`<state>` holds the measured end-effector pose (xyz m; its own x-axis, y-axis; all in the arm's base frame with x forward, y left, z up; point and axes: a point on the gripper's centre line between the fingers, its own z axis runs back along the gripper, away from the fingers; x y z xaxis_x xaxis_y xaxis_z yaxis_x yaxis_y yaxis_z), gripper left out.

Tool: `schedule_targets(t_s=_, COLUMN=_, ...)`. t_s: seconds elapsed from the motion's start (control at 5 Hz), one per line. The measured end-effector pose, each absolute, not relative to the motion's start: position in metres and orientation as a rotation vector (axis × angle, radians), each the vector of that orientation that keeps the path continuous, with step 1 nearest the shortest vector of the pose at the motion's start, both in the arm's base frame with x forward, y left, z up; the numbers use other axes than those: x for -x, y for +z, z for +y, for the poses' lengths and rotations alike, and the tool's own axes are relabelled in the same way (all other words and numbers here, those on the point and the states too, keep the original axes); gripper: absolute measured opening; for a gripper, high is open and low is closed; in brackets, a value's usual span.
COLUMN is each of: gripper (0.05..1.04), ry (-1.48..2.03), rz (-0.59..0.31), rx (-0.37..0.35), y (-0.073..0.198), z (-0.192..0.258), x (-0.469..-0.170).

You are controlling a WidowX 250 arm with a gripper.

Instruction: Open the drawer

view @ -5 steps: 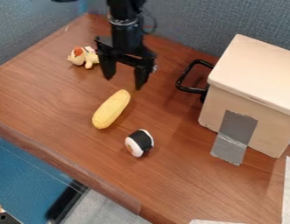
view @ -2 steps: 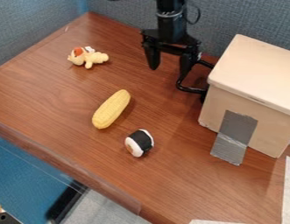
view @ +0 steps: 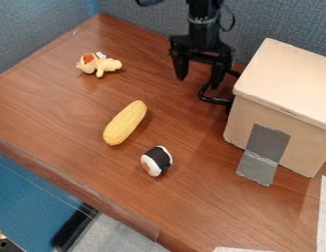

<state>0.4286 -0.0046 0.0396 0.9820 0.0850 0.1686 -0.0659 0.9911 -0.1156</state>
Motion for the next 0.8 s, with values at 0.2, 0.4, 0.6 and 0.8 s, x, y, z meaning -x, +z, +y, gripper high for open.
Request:
schedule_targets(t_s=0.2, gripper=0.966, ry=0.088, rz=-0.148, rx=0.110, y=0.025, z=-0.005, x=-0.429)
schedule_targets(t_s=0.4, gripper=0.664, ry=0.108, rz=-0.151, rx=0.124, y=0.015, z=-0.007, x=-0.425)
schedule_targets(t_s=0.6, gripper=0.391, ry=0.114, rz=-0.157, rx=0.129, y=0.011, z=-0.010, x=-0.422)
schedule_targets(t_s=0.8, gripper=0.170, ry=0.118, rz=-0.165, rx=0.130, y=0.014, z=-0.010, x=-0.423)
